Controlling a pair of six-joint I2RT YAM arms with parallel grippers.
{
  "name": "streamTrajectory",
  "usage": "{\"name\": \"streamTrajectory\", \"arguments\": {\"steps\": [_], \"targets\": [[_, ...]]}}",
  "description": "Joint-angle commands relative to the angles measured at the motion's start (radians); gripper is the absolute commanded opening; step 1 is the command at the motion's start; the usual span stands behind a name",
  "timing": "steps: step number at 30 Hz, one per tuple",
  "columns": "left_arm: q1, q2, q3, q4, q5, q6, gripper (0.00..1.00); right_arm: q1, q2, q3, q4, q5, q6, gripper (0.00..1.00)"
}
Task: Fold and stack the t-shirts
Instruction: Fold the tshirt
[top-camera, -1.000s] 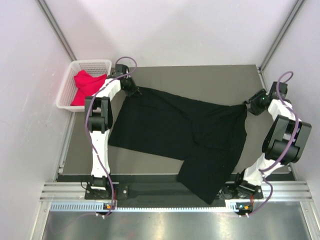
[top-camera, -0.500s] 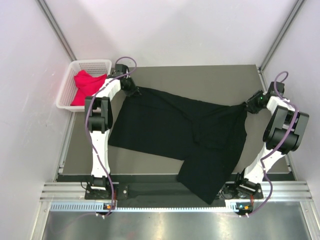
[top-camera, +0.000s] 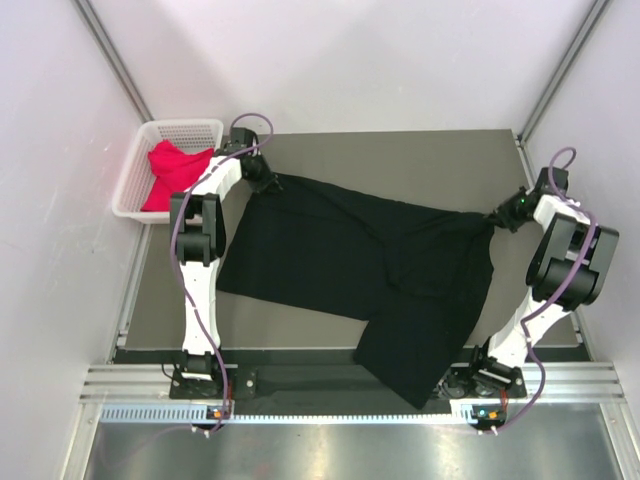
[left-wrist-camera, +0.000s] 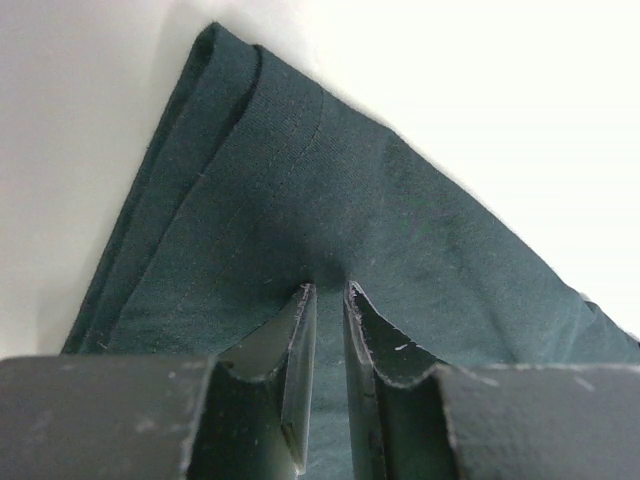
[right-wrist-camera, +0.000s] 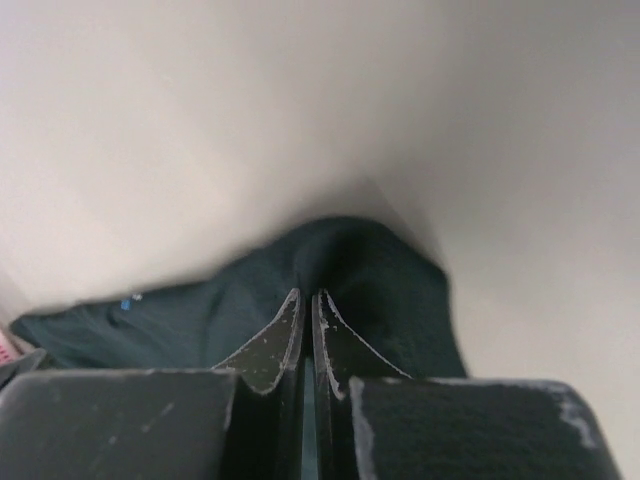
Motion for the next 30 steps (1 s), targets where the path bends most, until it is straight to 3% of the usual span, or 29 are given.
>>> {"name": "streamTrajectory", "arguments": {"steps": [1, 4, 8, 16, 30], "targets": [[0.006, 0.037, 0.016, -0.052, -0.046, 0.011, 0.23, -0.015, -0.043, -0.024, -0.036, 0.073, -0.048, 0.00], [0.006, 0.041, 0.022, -0.058, -0.046, 0.019, 0.23, -0.018, 0.006, -0.009, -0.056, 0.096, -0.075, 0.01], [0.006, 0.044, 0.031, -0.065, -0.048, 0.026, 0.23, -0.020, 0.034, 0.042, -0.053, 0.093, -0.118, 0.09], [0.006, 0.051, 0.045, -0.073, -0.045, 0.031, 0.23, -0.023, 0.034, 0.145, -0.113, 0.105, -0.191, 0.40], [0.006, 0.056, 0.051, -0.073, -0.031, 0.036, 0.23, -0.021, 0.200, 0.281, -0.188, 0.026, -0.290, 0.55]]}}
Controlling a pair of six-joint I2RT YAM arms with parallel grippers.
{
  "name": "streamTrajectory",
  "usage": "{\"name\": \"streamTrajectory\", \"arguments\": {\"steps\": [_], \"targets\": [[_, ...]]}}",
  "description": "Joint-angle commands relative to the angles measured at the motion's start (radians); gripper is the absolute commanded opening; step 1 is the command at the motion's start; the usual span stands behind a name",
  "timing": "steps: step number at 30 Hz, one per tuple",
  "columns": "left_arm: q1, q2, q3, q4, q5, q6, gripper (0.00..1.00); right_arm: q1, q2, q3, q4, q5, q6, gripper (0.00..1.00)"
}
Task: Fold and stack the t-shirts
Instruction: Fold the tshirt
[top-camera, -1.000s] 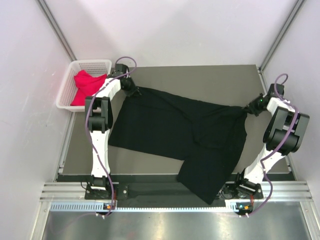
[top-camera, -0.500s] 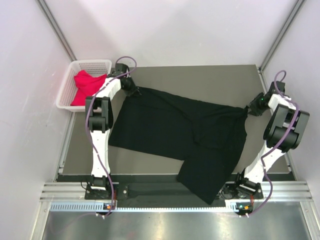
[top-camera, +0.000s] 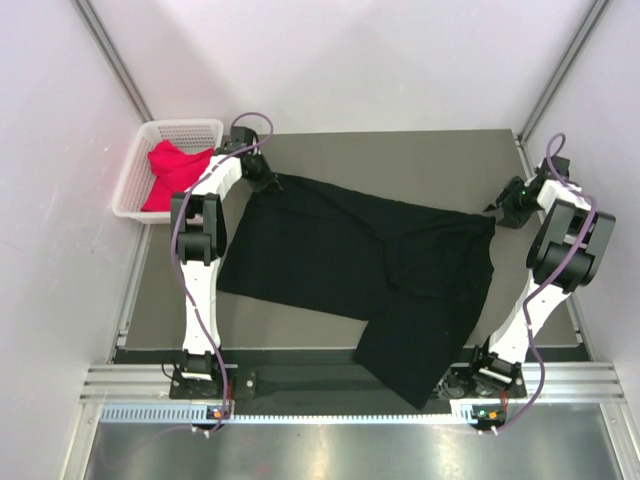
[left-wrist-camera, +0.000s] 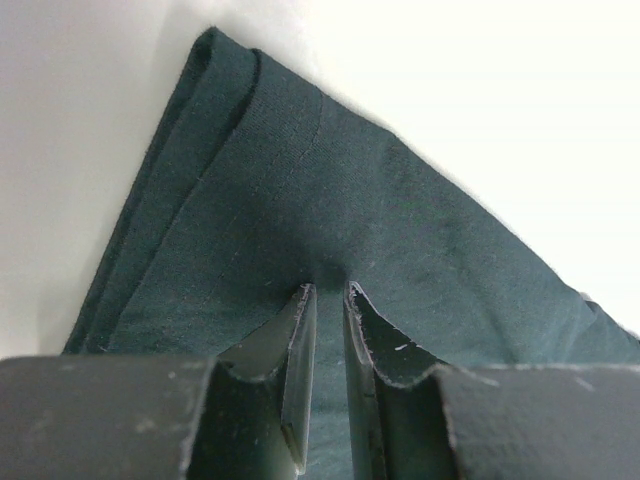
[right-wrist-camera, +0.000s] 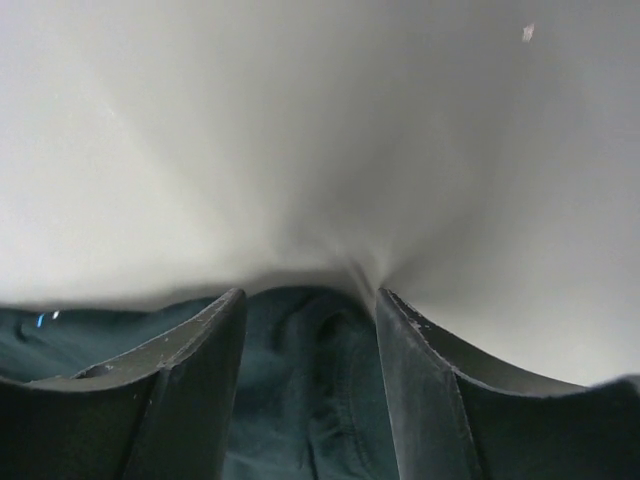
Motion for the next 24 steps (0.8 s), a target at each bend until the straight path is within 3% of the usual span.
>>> {"name": "streamTrajectory", "arguments": {"steps": [1, 4, 7, 12, 18, 24], "targets": [[0.007, 0.039, 0.016, -0.043, -0.033, 0.032, 0.23, -0.012, 0.029, 0.059, -0.026, -0.004, -0.076, 0.55], [0.007, 0.043, 0.018, -0.046, -0.033, 0.028, 0.23, -0.010, 0.030, 0.044, -0.023, -0.003, -0.079, 0.48], [0.007, 0.054, 0.022, -0.055, -0.036, 0.028, 0.23, -0.010, 0.013, 0.021, -0.017, 0.020, -0.072, 0.34], [0.007, 0.085, 0.045, -0.086, -0.052, 0.025, 0.23, -0.013, -0.002, 0.036, -0.013, 0.118, -0.061, 0.01], [0.007, 0.112, 0.051, -0.097, -0.053, 0.038, 0.22, -0.030, -0.002, 0.095, 0.035, 0.263, -0.060, 0.00], [0.009, 0.134, 0.060, -0.107, -0.058, 0.051, 0.22, -0.027, 0.051, 0.163, 0.060, 0.203, -0.041, 0.00]]}}
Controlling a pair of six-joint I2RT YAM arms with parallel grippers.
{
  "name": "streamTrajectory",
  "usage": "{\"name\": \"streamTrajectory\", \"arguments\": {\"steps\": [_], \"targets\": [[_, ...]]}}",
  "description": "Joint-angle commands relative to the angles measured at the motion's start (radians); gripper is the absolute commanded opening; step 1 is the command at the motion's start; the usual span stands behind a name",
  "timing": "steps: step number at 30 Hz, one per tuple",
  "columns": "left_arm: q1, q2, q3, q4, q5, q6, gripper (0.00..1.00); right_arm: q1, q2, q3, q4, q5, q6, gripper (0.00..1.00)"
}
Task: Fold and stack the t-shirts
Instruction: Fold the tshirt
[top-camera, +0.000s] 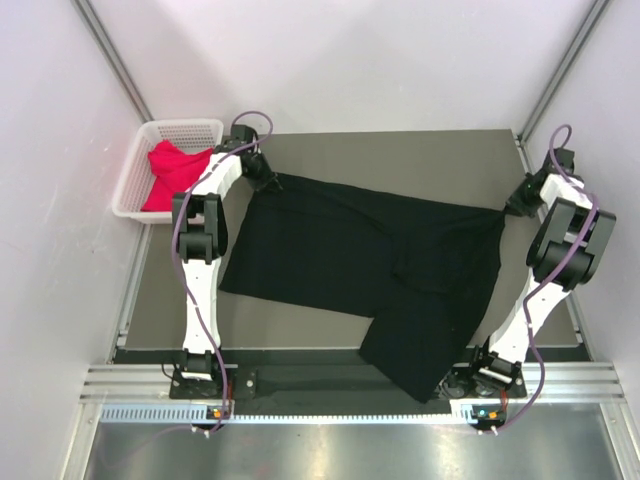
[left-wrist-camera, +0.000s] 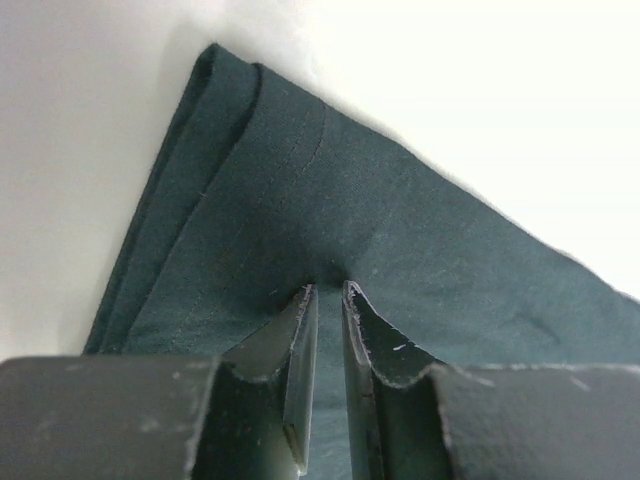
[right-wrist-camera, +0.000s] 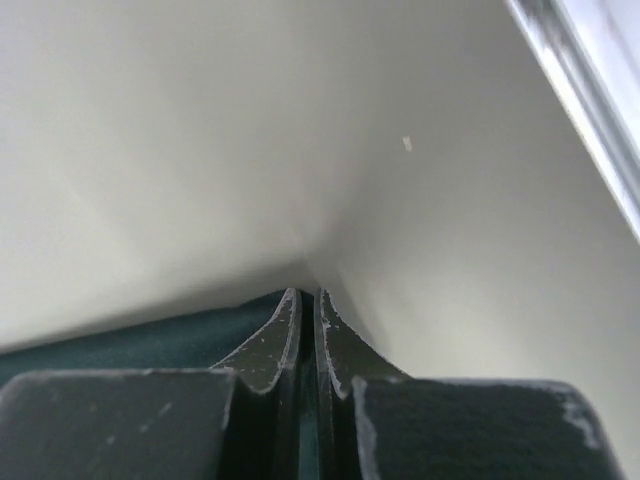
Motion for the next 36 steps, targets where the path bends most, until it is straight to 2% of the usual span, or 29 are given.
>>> {"name": "streamTrajectory", "arguments": {"steps": [1, 6, 12, 15, 16, 19, 22, 28, 31, 35, 36], "targets": [[0.006, 0.093, -0.001, -0.054, -0.069, 0.043, 0.22, -0.022, 0.040, 0.096, 0.054, 0.025, 0.004, 0.00], [0.006, 0.080, 0.040, -0.068, -0.069, 0.053, 0.24, -0.019, 0.092, 0.152, 0.026, 0.011, 0.004, 0.00], [0.006, -0.028, 0.018, -0.063, -0.100, 0.059, 0.40, -0.010, 0.141, 0.252, -0.058, 0.005, -0.039, 0.03], [0.005, -0.094, -0.016, -0.063, -0.122, 0.060, 0.44, 0.001, 0.178, 0.371, -0.199, 0.062, -0.045, 0.24], [0.005, -0.123, -0.025, -0.068, -0.132, 0.062, 0.44, 0.006, 0.178, 0.393, -0.224, 0.079, -0.044, 0.34], [0.006, -0.171, -0.074, -0.078, -0.179, 0.066, 0.44, 0.038, 0.138, 0.455, -0.330, 0.203, -0.039, 0.55], [0.006, -0.193, -0.119, -0.088, -0.213, 0.077, 0.42, 0.065, 0.056, 0.475, -0.411, 0.321, -0.027, 0.63], [0.011, -0.208, -0.148, -0.091, -0.239, 0.077, 0.38, 0.183, -0.095, 0.341, -0.451, 0.326, -0.028, 0.65], [0.017, -0.193, -0.163, -0.086, -0.221, 0.045, 0.35, 0.249, -0.220, 0.217, -0.436, 0.242, -0.013, 0.63], [0.017, -0.156, -0.157, -0.086, -0.209, 0.037, 0.33, 0.286, -0.402, -0.119, -0.309, 0.050, 0.024, 0.55], [0.017, -0.142, -0.151, -0.094, -0.213, 0.039, 0.32, 0.288, -0.431, -0.163, -0.300, 0.044, 0.027, 0.49]]}}
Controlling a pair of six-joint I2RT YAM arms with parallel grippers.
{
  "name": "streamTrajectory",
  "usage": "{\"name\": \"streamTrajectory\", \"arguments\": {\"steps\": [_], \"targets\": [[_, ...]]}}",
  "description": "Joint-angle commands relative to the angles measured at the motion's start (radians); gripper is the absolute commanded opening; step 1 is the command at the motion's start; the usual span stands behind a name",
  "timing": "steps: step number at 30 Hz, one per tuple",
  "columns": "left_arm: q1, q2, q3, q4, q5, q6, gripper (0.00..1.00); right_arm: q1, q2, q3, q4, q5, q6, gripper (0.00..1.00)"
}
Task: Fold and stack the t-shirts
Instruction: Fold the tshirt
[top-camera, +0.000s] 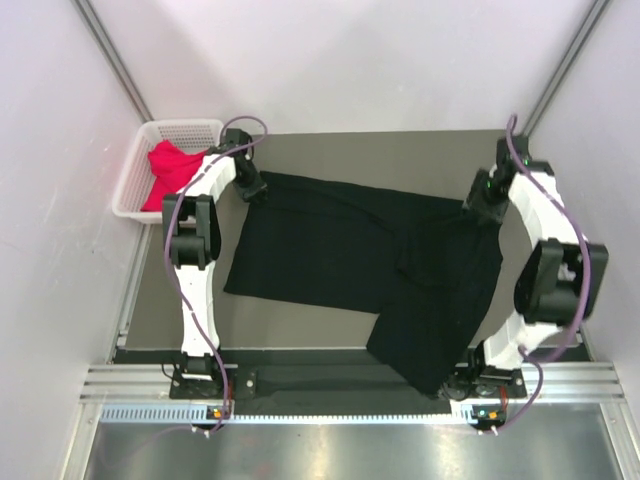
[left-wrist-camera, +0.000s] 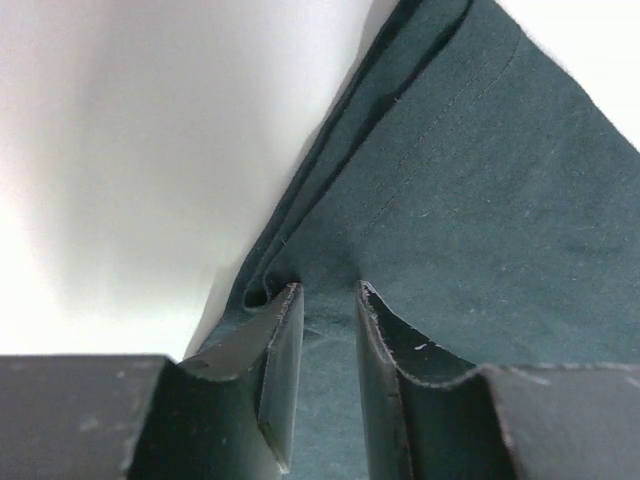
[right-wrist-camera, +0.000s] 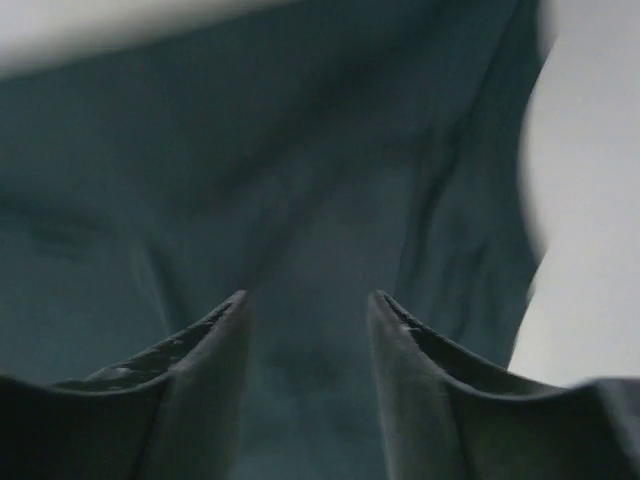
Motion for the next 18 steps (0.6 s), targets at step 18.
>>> {"name": "streamTrajectory", "arguments": {"steps": [18], "targets": [[-0.152, -0.265, -0.243, 0.068, 0.101, -0.043, 0.36, 0.016, -0.286, -0.556, 0.015, -0.335, -0.005, 0.61]]}}
